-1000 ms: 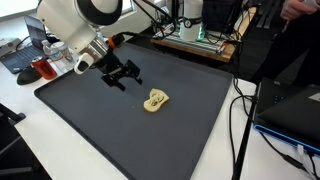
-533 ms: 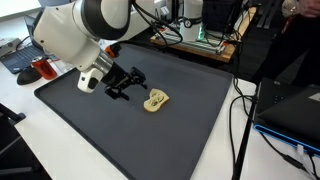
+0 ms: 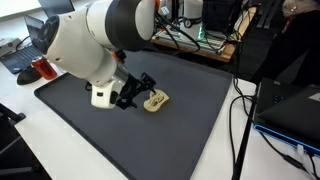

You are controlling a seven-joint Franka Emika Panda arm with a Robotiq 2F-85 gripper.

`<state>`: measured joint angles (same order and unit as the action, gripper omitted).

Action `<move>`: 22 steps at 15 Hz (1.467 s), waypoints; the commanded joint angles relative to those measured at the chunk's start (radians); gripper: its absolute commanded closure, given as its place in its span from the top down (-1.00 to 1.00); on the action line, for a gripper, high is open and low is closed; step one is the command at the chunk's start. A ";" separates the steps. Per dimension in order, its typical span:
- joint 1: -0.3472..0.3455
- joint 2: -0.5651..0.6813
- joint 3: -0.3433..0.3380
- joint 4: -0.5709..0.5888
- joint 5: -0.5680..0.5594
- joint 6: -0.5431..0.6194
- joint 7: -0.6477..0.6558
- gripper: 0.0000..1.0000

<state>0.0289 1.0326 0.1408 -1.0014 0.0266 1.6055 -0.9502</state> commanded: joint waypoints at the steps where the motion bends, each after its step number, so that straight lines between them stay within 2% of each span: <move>1: 0.049 0.056 -0.003 0.101 -0.068 -0.039 -0.041 1.00; 4: 0.089 0.053 -0.013 0.096 -0.106 -0.019 -0.051 1.00; 8: 0.145 0.031 -0.039 0.075 -0.155 0.002 0.022 1.00; 12: 0.195 0.016 -0.074 0.057 -0.159 0.034 0.200 1.00; 17: 0.286 -0.009 -0.154 0.003 -0.230 0.156 0.442 1.00; 22: 0.365 -0.038 -0.220 -0.053 -0.245 0.172 0.737 1.00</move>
<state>0.3507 1.0561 -0.0396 -0.9571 -0.1982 1.7475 -0.3693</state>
